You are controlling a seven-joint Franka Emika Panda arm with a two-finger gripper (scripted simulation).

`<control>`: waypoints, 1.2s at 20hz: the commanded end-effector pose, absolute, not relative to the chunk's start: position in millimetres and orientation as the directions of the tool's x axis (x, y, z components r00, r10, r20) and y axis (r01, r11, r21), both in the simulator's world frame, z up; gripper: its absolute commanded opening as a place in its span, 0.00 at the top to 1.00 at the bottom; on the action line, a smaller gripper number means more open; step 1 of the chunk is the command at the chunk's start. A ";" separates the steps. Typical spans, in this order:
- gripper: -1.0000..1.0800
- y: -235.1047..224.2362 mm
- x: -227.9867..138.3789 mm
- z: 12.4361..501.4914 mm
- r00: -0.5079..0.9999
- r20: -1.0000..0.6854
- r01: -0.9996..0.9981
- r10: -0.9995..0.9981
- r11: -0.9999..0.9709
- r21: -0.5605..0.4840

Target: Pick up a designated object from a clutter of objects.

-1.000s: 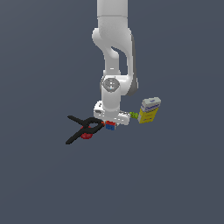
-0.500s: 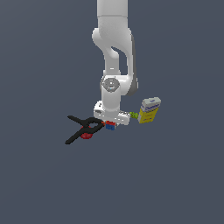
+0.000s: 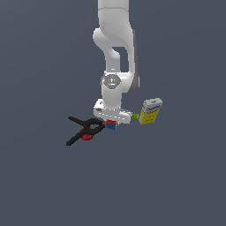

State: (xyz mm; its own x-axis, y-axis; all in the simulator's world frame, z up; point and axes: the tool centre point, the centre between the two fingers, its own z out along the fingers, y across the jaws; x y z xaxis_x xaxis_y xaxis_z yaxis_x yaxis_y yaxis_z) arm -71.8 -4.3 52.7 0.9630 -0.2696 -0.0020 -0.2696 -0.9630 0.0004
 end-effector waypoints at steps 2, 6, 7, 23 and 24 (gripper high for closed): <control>1.00 -5.2 -72.6 69.7 0.963 0.000 -0.270 -0.270 -0.963 0.000; 1.00 -6.5 -75.1 95.5 0.963 0.000 -0.270 -0.270 -0.963 0.000; 1.00 -7.0 -75.8 103.0 0.963 0.000 -0.270 -0.270 -0.963 0.000; 1.00 -15.2 -87.6 248.6 0.963 0.000 -0.270 -0.270 -0.963 0.000; 1.00 -15.6 -88.2 257.8 0.963 0.000 -0.270 -0.270 -0.963 0.000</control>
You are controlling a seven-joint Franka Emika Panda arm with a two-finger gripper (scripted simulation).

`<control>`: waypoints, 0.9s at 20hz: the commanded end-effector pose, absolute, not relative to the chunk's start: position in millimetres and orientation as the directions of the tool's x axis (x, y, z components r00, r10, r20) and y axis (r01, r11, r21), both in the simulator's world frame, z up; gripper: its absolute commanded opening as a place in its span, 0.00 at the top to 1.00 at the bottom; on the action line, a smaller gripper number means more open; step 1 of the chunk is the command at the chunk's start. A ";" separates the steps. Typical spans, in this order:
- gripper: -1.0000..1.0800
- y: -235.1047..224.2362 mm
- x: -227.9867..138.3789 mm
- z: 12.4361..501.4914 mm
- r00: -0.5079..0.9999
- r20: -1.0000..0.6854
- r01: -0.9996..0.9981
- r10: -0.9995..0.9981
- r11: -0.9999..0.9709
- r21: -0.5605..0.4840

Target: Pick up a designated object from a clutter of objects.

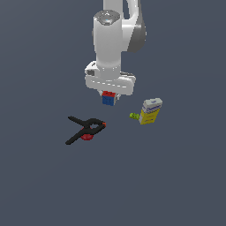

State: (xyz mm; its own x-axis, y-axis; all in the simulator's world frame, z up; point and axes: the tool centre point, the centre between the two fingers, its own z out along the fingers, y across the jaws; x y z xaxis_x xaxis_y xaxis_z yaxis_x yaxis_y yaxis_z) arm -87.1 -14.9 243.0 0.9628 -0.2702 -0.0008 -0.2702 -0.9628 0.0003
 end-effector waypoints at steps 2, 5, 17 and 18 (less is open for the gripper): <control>1.00 -16.6 -89.3 275.5 0.963 0.000 -0.270 -0.270 -0.963 0.000; 1.00 -17.9 -90.6 299.6 0.963 0.000 -0.270 -0.270 -0.963 0.000; 1.00 -20.9 -91.2 355.7 0.963 0.000 -0.270 -0.270 -0.963 0.000; 1.00 -21.0 -91.1 357.3 0.963 0.000 -0.270 -0.270 -0.963 0.000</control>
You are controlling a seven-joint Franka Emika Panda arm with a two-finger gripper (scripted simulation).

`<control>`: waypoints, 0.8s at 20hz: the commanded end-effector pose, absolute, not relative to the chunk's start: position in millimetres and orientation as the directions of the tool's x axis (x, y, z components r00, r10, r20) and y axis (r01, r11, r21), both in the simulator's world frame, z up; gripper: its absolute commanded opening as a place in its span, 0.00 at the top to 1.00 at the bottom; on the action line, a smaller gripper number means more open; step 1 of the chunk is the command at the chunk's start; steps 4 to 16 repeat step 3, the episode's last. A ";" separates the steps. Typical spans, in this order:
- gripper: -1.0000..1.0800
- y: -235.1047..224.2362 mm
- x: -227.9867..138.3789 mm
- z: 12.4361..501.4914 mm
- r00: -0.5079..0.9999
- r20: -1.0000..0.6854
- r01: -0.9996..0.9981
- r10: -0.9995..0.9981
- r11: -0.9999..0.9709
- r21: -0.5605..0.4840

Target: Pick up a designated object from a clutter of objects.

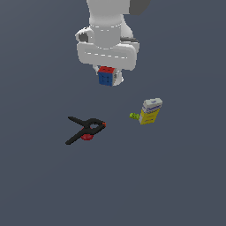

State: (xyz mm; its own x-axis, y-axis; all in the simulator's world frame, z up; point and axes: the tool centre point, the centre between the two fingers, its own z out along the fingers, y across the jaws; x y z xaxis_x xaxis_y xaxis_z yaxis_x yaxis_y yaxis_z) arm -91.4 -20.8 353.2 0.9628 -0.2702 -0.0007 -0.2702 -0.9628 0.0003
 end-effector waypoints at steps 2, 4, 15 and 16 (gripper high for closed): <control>1.00 -21.1 -90.9 359.2 0.963 0.000 -0.270 -0.270 -0.963 0.000; 1.00 -21.1 -90.9 359.4 0.963 0.000 -0.270 -0.270 -0.963 0.000; 1.00 -21.1 -90.9 359.4 0.963 0.000 -0.270 -0.270 -0.963 0.000; 1.00 -21.1 -90.9 359.4 0.963 0.000 -0.270 -0.270 -0.963 0.000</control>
